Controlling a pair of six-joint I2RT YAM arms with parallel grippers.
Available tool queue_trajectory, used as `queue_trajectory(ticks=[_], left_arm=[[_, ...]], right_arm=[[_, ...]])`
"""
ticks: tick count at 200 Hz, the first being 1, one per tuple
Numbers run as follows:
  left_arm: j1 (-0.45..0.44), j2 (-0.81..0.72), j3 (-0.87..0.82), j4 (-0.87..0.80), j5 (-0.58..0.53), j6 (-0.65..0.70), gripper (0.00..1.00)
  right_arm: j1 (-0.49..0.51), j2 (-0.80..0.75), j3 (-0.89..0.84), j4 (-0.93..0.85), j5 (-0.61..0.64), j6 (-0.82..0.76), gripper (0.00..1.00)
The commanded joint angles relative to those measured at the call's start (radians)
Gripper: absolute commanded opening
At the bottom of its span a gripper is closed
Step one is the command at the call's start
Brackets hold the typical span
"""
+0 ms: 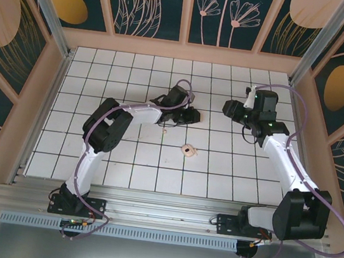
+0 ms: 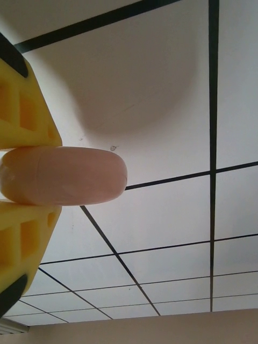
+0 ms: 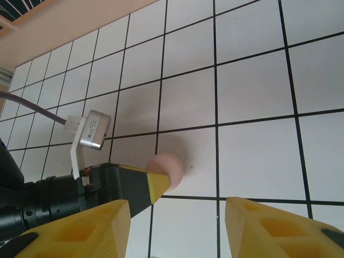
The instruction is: Insert the wireless bluetooth earbuds into the charging case
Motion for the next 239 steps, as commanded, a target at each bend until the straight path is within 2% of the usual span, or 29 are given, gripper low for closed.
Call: queue_trajectory(ticks=[1, 70, 84, 100, 117, 194, 239], left_arm=[[-0.005, 0.017, 0.02, -0.046, -0.022, 0.012, 0.25], [-0.006, 0.025, 0.016, -0.111, -0.088, 0.053, 0.36], [-0.006, 0.024, 0.018, -0.121, -0.098, 0.063, 0.44], [-0.006, 0.017, 0.026, -0.136, -0.116, 0.078, 0.46], [-0.006, 0.005, 0.042, -0.164, -0.142, 0.103, 0.57], [-0.001, -0.109, 0.043, -0.224, -0.25, 0.185, 0.61], [0.033, -0.252, -0.095, -0.14, -0.258, 0.178, 0.62]], right_arm=[[-0.007, 0.01, 0.015, 0.035, -0.016, 0.017, 0.5], [-0.007, 0.019, 0.021, 0.037, -0.003, 0.008, 0.5], [-0.007, 0.019, 0.022, 0.037, -0.005, 0.008, 0.5], [-0.007, 0.016, 0.018, 0.04, -0.001, 0.007, 0.51], [-0.007, 0.014, 0.014, 0.041, 0.006, 0.003, 0.51], [0.003, 0.007, -0.001, 0.023, 0.014, 0.012, 0.51], [0.026, 0.006, -0.006, -0.013, 0.033, 0.034, 0.51]])
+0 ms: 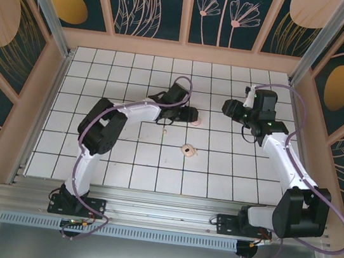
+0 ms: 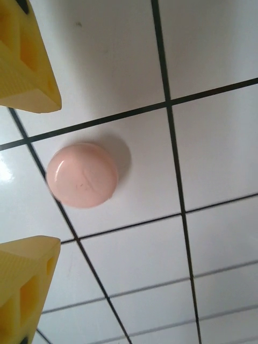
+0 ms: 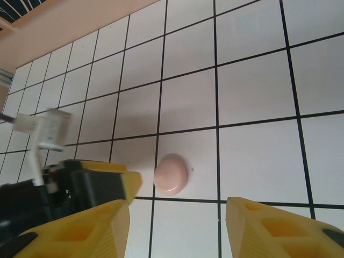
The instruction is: Insert the wireless bluetooth earbuds into the charging case
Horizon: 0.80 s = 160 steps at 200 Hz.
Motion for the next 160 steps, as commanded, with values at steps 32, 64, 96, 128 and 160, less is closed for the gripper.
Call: queue_trajectory(ticks=[32, 64, 96, 128, 160], left_arm=[[0.073, -0.246, -0.225, 0.132, -0.003, 0.012, 0.64], [0.138, -0.348, -0.381, 0.227, 0.056, -0.019, 0.64], [0.174, -0.455, -0.496, 0.275, 0.034, -0.001, 0.65], [0.23, -0.52, -0.603, 0.342, 0.094, -0.027, 0.66], [0.282, -0.578, -0.68, 0.369, 0.121, -0.029, 0.67]], right_arm=[[0.089, 0.014, -0.018, -0.06, 0.083, 0.047, 0.51], [0.182, 0.046, -0.052, -0.081, 0.14, 0.093, 0.51], [0.246, 0.062, -0.084, -0.109, 0.176, 0.155, 0.51], [0.309, 0.078, -0.106, -0.113, 0.188, 0.2, 0.5], [0.346, 0.136, -0.027, -0.177, 0.225, 0.198, 0.51]])
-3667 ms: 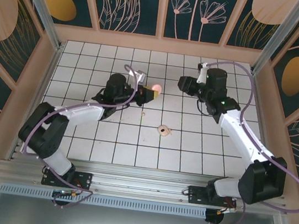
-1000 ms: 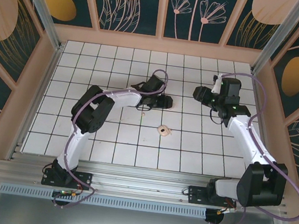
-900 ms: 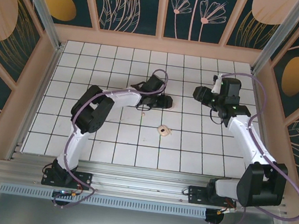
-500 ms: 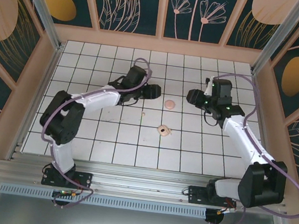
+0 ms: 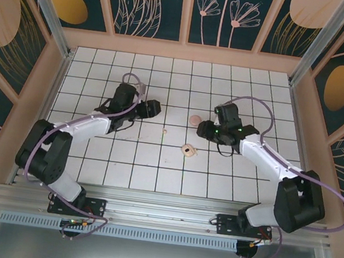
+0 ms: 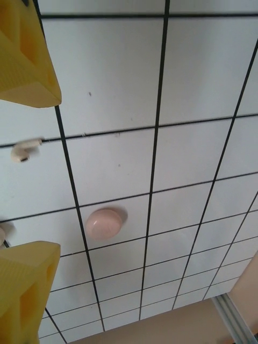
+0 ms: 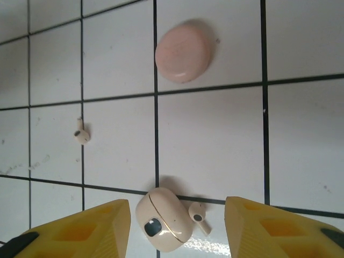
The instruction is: Insert the wireless bluetooth earbuds into the charging case
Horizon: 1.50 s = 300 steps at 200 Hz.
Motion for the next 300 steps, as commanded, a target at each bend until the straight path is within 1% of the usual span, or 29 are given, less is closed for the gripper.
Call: queue_trajectory(ticks=[1, 32, 35, 52, 77, 149, 223, 252, 300], left_arm=[[0.031, -0.048, -0.044, 0.061, 0.039, -0.009, 0.67], [0.072, -0.098, -0.114, 0.078, 0.042, -0.019, 0.7], [0.074, -0.102, -0.12, 0.079, 0.042, -0.022, 0.71], [0.096, -0.12, -0.151, 0.089, 0.056, -0.024, 0.71], [0.116, -0.134, -0.19, 0.094, 0.072, -0.03, 0.72], [0.118, -0.172, -0.289, 0.121, 0.068, -0.066, 0.75], [0.122, -0.159, -0.315, 0.145, 0.094, -0.084, 0.75], [0.124, -0.167, -0.322, 0.146, 0.099, -0.09, 0.75], [0.14, -0.169, -0.371, 0.181, 0.102, -0.087, 0.76]], right_arm=[[0.026, 0.046, 0.063, -0.066, 0.063, 0.026, 0.51], [0.045, 0.103, 0.113, -0.086, 0.047, 0.024, 0.51], [0.062, 0.112, 0.115, -0.087, 0.045, 0.024, 0.51], [0.08, 0.151, 0.137, -0.11, 0.033, 0.014, 0.51], [0.103, 0.195, 0.17, -0.156, 0.044, 0.006, 0.51], [0.135, 0.238, 0.185, -0.162, 0.023, 0.015, 0.53], [0.141, 0.279, 0.191, -0.172, -0.007, 0.0, 0.53], [0.141, 0.316, 0.22, -0.192, -0.019, -0.015, 0.53], [0.144, 0.353, 0.247, -0.216, -0.008, -0.027, 0.53]])
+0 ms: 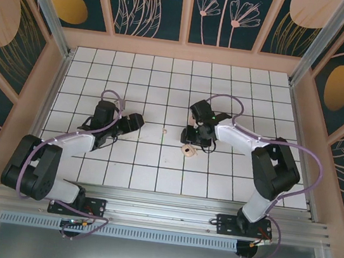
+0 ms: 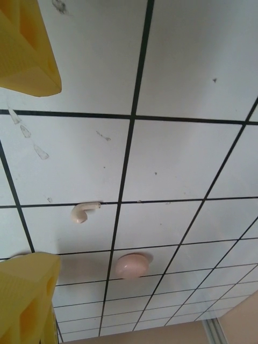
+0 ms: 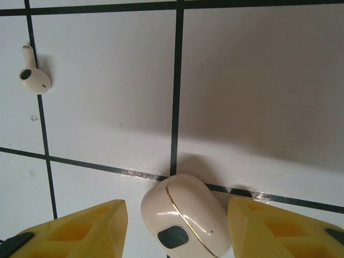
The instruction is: Insert the wireless bluetooth earbuds into the charging case
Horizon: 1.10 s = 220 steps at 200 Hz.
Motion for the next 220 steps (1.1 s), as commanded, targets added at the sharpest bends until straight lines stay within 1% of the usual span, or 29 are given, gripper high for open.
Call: queue_trajectory(ticks=[1, 21, 73, 101, 166, 220], left_arm=[[0.014, -0.016, -0.039, 0.055, 0.02, -0.009, 0.76], [0.022, -0.007, -0.048, 0.075, 0.032, -0.016, 0.76], [0.026, 0.004, -0.062, 0.084, 0.044, -0.016, 0.76], [0.026, 0.004, -0.067, 0.087, 0.045, -0.014, 0.76], [0.026, 0.003, -0.068, 0.085, 0.049, -0.012, 0.76], [0.028, 0.004, -0.066, 0.085, 0.049, -0.011, 0.76]], right_arm=[[0.01, 0.029, 0.04, -0.054, 0.005, -0.016, 0.53], [0.02, 0.041, 0.053, -0.073, 0.02, -0.016, 0.53], [0.046, 0.09, 0.073, -0.09, 0.001, -0.022, 0.55], [0.063, 0.117, 0.093, -0.124, 0.024, -0.026, 0.55], [0.1, 0.131, 0.109, -0.151, 0.008, -0.035, 0.56], [0.117, 0.155, 0.118, -0.198, 0.047, -0.045, 0.57]])
